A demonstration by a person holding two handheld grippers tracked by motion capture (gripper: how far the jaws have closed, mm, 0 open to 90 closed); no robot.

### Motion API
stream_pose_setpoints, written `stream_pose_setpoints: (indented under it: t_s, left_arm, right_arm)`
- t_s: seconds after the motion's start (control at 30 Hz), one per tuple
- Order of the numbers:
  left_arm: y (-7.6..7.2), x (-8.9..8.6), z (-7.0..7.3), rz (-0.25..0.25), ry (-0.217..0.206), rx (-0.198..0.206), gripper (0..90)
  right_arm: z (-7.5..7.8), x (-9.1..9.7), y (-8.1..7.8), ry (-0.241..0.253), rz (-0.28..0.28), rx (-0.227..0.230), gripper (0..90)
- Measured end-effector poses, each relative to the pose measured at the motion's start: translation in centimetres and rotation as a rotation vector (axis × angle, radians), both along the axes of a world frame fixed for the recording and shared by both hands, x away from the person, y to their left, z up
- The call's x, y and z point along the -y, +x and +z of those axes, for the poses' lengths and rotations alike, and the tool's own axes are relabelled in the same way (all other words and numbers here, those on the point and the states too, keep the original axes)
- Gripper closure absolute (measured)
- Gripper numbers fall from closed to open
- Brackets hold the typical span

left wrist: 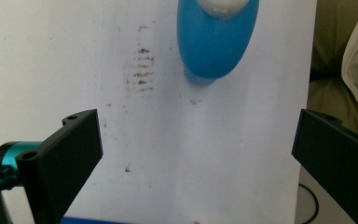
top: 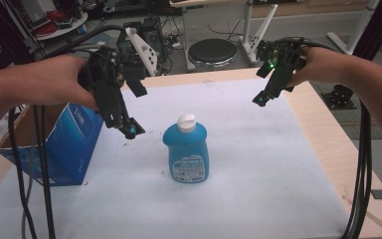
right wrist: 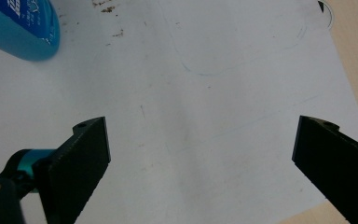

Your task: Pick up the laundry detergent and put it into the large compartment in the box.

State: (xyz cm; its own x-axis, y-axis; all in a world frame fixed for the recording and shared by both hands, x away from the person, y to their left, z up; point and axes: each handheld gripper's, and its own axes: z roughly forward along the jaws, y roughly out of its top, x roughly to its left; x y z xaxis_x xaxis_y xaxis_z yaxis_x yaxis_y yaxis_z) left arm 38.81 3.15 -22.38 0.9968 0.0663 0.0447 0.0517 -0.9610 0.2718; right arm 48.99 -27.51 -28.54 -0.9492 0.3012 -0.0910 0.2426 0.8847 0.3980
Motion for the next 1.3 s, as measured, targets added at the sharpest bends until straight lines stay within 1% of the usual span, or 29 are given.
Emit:
stream_pose_setpoints:
  t_s: [0.07,0.3,0.4,0.53,0.8,1.03,1.27,1.3]
  left_arm:
    - [0.0,0.7,-0.2,-0.016,0.001,0.002,1.7]
    - [0.1,2.6,-1.0,-0.044,-0.008,-0.008,1.7]
    - [0.1,3.2,-1.2,-0.052,-0.013,-0.01,1.7]
    - [0.2,4.0,-1.4,-0.061,-0.03,-0.016,1.6]
    - [0.5,5.6,-2.5,-0.078,-0.035,-0.038,1.7]
    - [0.7,6.7,-3.5,-0.093,-0.014,-0.047,1.7]
    - [0.8,7.4,-4.9,-0.106,0.008,-0.063,1.7]
    - [0.8,7.4,-5.1,-0.104,0.007,-0.065,1.7]
  right_arm:
    - [0.1,0.0,-0.1,0.006,-0.001,0.002,3.1]
    - [0.1,-0.2,-0.2,0.004,0.008,0.002,3.2]
    - [0.1,-0.2,-0.1,0.005,0.007,0.002,3.1]
    - [0.1,-0.2,-0.2,0.008,0.007,0.001,3.2]
    - [0.2,0.0,-0.2,0.008,0.008,0.002,3.2]
    - [0.1,0.0,-0.1,0.011,0.006,0.002,3.2]
    - [0.1,0.1,0.0,0.012,0.005,0.0,3.1]
    - [0.1,0.1,0.0,0.014,0.004,0.0,3.2]
